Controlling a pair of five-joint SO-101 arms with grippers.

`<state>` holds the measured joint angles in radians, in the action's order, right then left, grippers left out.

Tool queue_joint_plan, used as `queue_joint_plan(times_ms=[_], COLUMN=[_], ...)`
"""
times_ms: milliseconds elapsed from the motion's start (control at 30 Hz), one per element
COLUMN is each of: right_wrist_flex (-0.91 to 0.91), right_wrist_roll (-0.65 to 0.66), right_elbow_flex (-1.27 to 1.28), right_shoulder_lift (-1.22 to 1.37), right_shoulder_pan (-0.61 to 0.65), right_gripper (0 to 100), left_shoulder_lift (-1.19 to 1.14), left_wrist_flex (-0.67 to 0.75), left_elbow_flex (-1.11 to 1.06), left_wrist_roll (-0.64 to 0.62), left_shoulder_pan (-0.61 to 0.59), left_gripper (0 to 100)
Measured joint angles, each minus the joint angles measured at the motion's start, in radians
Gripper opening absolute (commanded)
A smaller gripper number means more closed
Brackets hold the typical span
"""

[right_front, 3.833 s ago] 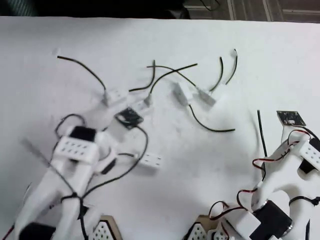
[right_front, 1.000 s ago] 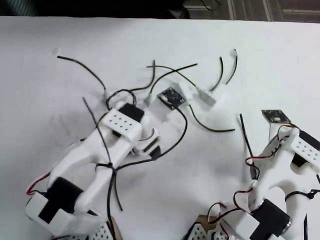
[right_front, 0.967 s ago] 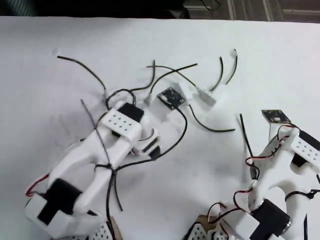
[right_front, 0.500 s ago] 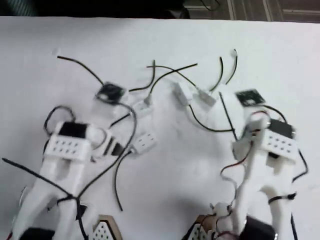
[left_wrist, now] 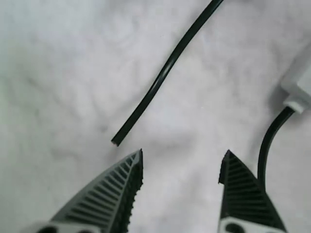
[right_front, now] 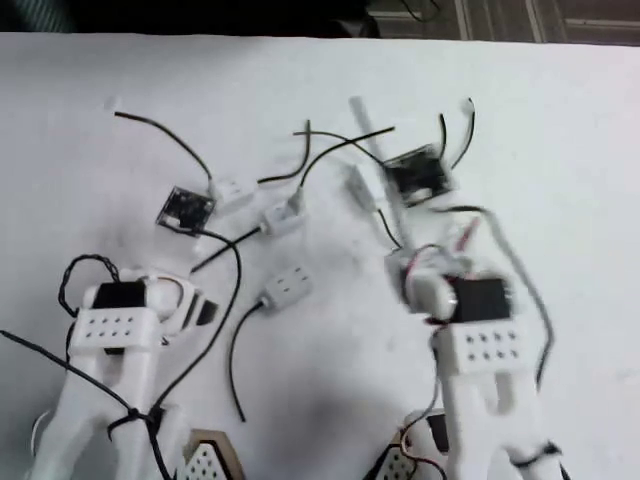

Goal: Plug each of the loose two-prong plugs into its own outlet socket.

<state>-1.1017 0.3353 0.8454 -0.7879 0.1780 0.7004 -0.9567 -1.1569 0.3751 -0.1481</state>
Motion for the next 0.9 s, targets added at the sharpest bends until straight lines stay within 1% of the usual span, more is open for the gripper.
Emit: queue_joint_plan(times_ms=[133,200,267,400,500,600,767,900], right_wrist_flex=[0.097,0.114,0.115,0.020,-0.103,-0.218,-0.258,-0.258], right_wrist_roll=[0.000,0.000,0.000,-0.008,-0.071,-0.101,-0.097,-0.068], right_elbow_flex=[0.003,-0.012,-0.057,-0.180,-0.282,-0.374,-0.404,-0.405], right_shoulder_lift=[0.203,0.325,0.445,0.612,0.649,0.661,0.666,0.735], right_shoulder_pan=[0.021,0.025,0.035,0.063,0.066,0.063,0.064,0.064], right_gripper=[2.2,2.2,3.2,12.0,18.0,17.8,13.3,12.5], left_shoulder_lift=[0.000,0.000,0.000,0.000,0.000,0.000,0.000,0.000], left_wrist_flex=[0.000,0.000,0.000,0.000,0.000,0.000,0.000,0.000], left_elbow_flex=[0.000,-0.002,-0.008,-0.008,-0.008,-0.008,-0.008,-0.008], left_wrist_roll=[0.000,0.000,0.000,0.003,0.006,0.006,0.006,0.006], left_shoulder_pan=[-0.002,-0.002,-0.002,-0.002,-0.002,-0.002,-0.002,-0.002], left_gripper=[26,26,26,26,26,26,26,26])
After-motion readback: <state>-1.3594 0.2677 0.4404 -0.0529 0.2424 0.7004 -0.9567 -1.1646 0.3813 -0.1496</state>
